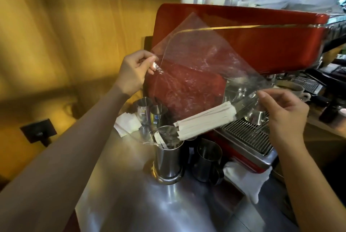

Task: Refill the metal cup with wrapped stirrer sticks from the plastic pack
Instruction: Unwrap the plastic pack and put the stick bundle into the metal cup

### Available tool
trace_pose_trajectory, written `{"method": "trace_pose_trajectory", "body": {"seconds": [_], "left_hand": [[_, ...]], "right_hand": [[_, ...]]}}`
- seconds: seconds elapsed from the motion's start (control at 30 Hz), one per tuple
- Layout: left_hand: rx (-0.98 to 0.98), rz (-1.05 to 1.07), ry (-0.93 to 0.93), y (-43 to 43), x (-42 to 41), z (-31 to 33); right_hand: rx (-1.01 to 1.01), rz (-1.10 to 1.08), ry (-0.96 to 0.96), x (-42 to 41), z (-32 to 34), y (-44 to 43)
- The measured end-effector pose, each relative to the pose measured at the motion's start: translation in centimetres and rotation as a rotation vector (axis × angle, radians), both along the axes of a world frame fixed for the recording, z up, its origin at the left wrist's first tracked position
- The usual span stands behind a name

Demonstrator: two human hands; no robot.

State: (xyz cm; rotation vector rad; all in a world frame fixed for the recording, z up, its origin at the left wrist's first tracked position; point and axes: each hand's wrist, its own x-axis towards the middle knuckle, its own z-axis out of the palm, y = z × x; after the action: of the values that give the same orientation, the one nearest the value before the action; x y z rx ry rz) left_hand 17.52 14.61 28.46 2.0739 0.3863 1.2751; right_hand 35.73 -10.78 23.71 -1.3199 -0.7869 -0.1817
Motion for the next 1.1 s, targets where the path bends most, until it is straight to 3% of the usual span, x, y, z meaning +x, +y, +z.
{"method": "trace_pose_trajectory", "body": {"seconds": [0.27,0.4,0.7,1.0,1.1], "left_hand": [[-0.167,0.041,-0.027,1.6,-1.2,-2.1],[-0.172,0.019,-0.092,2.2,-2.7,-3.4],[-0.338,0.1,-0.11,3.5,-4.2,-5.7],[-0.511,0.063,-0.022,2.9,-6.3,-7.9],[-0.484,0.082,0.045,3.1,-7.1,-9.0]], "right_hand": [[0.0,0.015,-0.038,-0.4,1.0,2.3],[0.085,0.127,0.098,-0.8,0.5,3.1],[-0.298,0.341,0.212,-3.2,-4.9,5.7],[-0.299,0.326,0.229,-3.3,-7.1,7.9],[-0.291,0.317,0.231,-3.5,-7.4,8.5]]}}
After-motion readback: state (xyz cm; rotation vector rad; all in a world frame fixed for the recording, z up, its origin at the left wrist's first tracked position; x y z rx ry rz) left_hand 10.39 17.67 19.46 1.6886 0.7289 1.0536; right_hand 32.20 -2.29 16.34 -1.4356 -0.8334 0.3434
